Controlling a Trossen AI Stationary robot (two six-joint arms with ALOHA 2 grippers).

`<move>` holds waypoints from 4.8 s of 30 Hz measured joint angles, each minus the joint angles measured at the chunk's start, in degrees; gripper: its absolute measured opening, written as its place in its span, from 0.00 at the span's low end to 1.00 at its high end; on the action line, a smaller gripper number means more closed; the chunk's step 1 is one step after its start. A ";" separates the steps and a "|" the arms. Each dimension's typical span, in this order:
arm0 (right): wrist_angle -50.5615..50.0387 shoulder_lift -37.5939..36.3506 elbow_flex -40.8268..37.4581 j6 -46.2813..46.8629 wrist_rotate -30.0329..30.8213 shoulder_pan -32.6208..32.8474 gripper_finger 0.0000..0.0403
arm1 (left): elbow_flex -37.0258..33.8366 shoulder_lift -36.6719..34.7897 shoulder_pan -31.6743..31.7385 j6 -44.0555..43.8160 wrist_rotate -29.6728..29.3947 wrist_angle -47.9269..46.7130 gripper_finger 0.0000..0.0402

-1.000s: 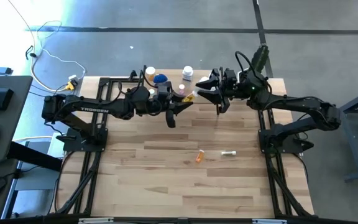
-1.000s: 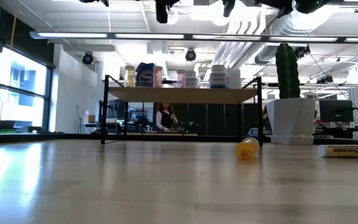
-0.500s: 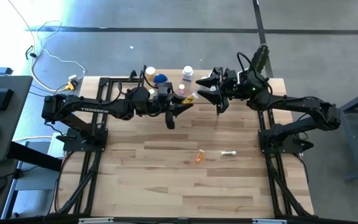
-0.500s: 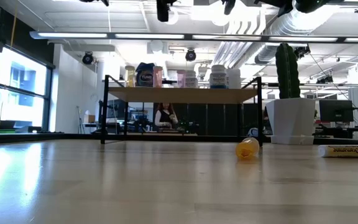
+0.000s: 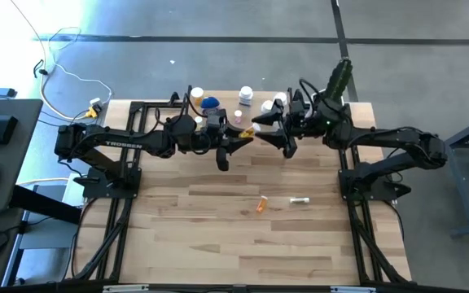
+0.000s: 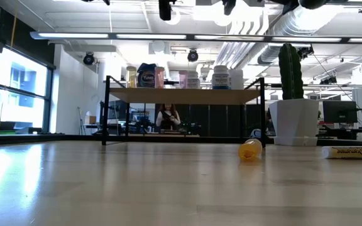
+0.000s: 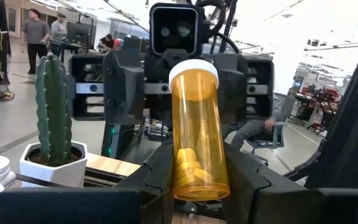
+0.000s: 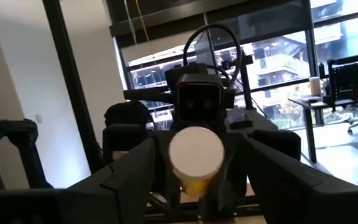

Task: Pick and place medicine bottles onto shelf by color
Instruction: Put the right small orange pill bottle on the shelf

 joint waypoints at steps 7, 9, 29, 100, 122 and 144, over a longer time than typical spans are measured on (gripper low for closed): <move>0.52 0.34 0.00 -1.40 1.78 0.42 0.59 | 0.00 0.00 0.00 -0.09 -0.01 0.00 0.20; 0.69 1.22 0.00 -1.33 2.36 0.62 0.59 | 0.00 0.00 0.00 -0.06 -0.06 0.00 0.20; 4.61 3.69 0.00 -2.10 1.21 1.42 0.31 | 0.00 0.00 0.09 -0.05 -0.07 -0.09 0.20; -39.86 13.83 13.75 -10.15 22.47 -3.52 0.19 | 0.02 -19.13 16.31 7.10 -1.81 -39.96 0.55; -50.17 15.04 13.70 -7.13 34.04 -2.65 0.19 | 0.02 -20.44 16.26 9.90 -2.19 -40.90 0.56; -53.04 15.02 13.68 -10.37 34.95 -2.66 0.29 | 0.00 -20.39 16.26 9.90 -2.19 -40.88 0.55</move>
